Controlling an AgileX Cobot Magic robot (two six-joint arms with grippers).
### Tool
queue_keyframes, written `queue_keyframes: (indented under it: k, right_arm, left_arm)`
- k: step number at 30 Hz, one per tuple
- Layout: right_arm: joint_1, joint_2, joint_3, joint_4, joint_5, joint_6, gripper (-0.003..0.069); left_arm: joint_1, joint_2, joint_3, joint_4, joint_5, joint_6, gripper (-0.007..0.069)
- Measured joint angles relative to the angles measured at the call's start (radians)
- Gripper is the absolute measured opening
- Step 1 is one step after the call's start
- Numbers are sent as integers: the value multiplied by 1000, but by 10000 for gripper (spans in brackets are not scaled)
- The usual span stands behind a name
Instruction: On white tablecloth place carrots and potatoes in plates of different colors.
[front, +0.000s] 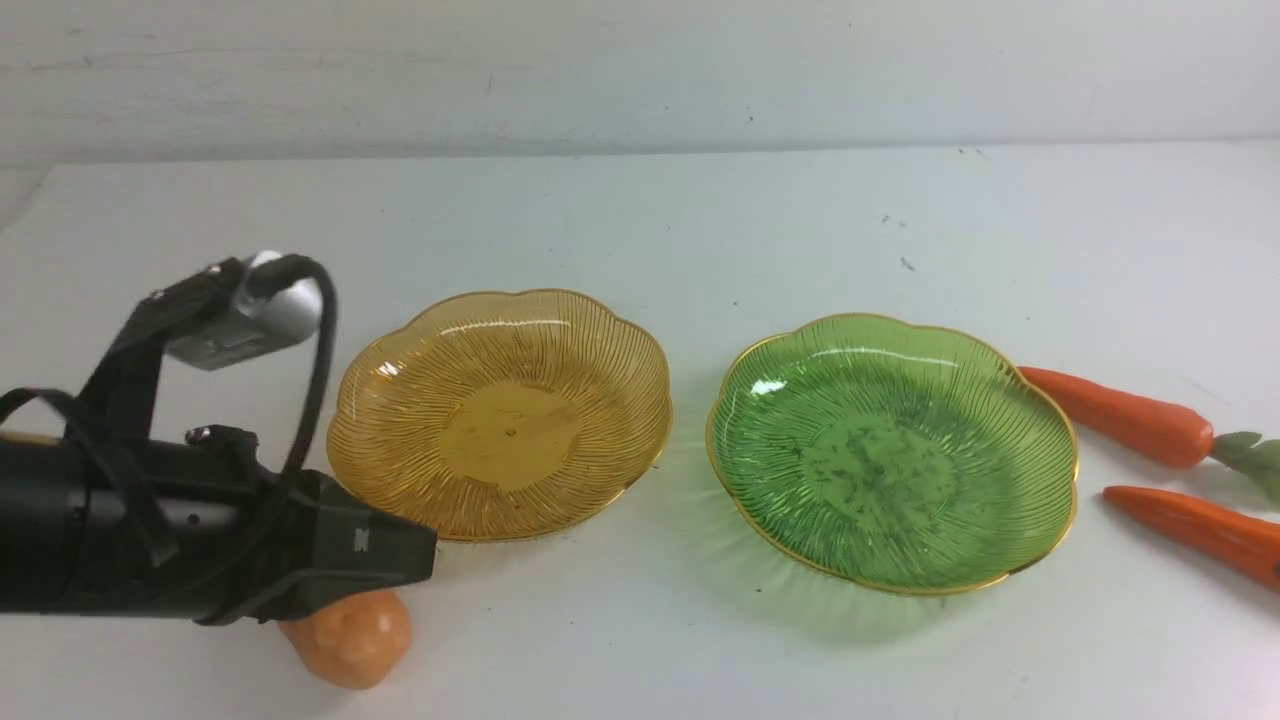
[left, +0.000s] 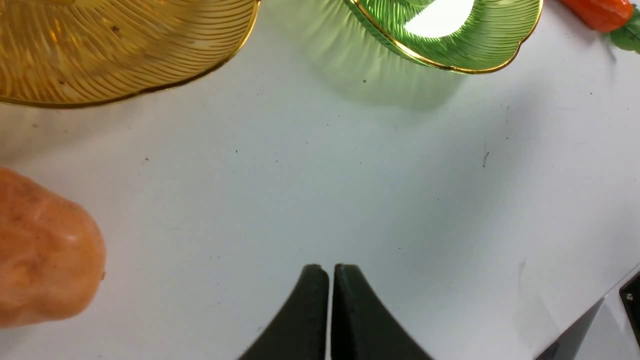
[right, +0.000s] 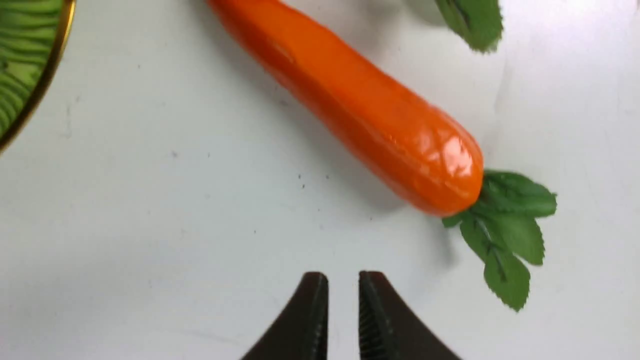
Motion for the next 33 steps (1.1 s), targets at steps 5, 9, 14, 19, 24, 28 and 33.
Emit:
queue_keyframes:
  k: [5,9,14,19,24,28,33]
  right_arm:
    - [0,116,-54,-11,-45,-77,301]
    - [0,166,-59,-20,-52,-182,427]
    - [0,235,-59,-85,-78,-319,515]
    - [0,301,-59,-196,-106,-368,531]
    - [0,351,-60,-247,-108,-375,534]
    - [0,368,-65,-248,-103,-377,524]
    - [0,369,-69,-208,-91,-380,417]
  left_arm:
    - [0,-1,0,4,0,0,-1]
    - [0,-1,0,4,0,0,-1]
    - [0,-1,0,5,0,0,-1]
    - [0,-1,0,7,0,0,-1]
    - [0,-1,0,7,8,0,-1]
    - [0,-2,0,8,23,0,-1]
    - [0,-2,0,9,25,0,-1]
